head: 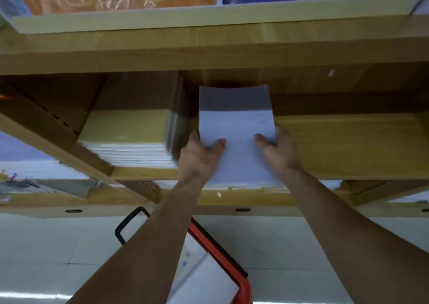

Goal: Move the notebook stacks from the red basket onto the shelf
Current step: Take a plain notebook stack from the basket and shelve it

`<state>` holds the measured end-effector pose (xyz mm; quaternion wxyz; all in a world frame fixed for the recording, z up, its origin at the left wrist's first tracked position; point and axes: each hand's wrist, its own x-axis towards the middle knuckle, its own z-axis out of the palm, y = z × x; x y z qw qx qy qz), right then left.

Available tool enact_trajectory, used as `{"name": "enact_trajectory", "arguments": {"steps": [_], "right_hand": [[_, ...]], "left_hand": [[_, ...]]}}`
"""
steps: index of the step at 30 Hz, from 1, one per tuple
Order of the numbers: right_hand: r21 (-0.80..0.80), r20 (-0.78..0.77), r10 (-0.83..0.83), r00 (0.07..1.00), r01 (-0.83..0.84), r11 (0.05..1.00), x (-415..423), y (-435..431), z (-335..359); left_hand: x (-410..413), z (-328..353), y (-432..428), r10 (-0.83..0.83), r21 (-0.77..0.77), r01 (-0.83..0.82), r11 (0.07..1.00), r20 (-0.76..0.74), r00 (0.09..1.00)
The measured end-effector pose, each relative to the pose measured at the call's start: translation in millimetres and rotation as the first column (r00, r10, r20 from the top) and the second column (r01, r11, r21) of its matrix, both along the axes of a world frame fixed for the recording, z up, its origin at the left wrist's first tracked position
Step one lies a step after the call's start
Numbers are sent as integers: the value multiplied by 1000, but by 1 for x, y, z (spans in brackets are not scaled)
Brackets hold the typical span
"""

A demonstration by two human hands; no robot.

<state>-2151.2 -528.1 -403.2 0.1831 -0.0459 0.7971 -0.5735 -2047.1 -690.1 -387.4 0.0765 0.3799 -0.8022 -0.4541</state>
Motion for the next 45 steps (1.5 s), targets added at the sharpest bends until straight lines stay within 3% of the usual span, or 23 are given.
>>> {"name": "enact_trajectory", "arguments": {"steps": [5, 11, 16, 23, 36, 41, 45], "right_hand": [[85, -42, 18, 999, -14, 996, 1, 3, -10], [65, -28, 44, 999, -42, 997, 33, 14, -18], [4, -20, -30, 999, 30, 1000, 31, 3, -25], [-24, -47, -56, 997, 55, 998, -6, -25, -33], [223, -207, 119, 971, -72, 972, -14, -25, -24], [107, -133, 56, 990, -42, 993, -5, -16, -19], [95, -126, 63, 990, -51, 994, 5, -17, -23]], "left_hand": [[-5, -10, -6, 3, -46, 2, 999, 119, 993], [15, -18, 6, 104, 143, -102, 984, -11, 994], [7, -21, 8, 113, 122, -105, 987, -63, 992], [-31, -18, -20, 78, 46, -78, 996, -6, 997], [-35, -17, -23, 40, 134, -37, 990, -23, 999], [-25, -17, -17, 67, 35, -66, 997, -28, 997], [-17, -23, -12, 36, 82, -29, 996, -95, 995]]}}
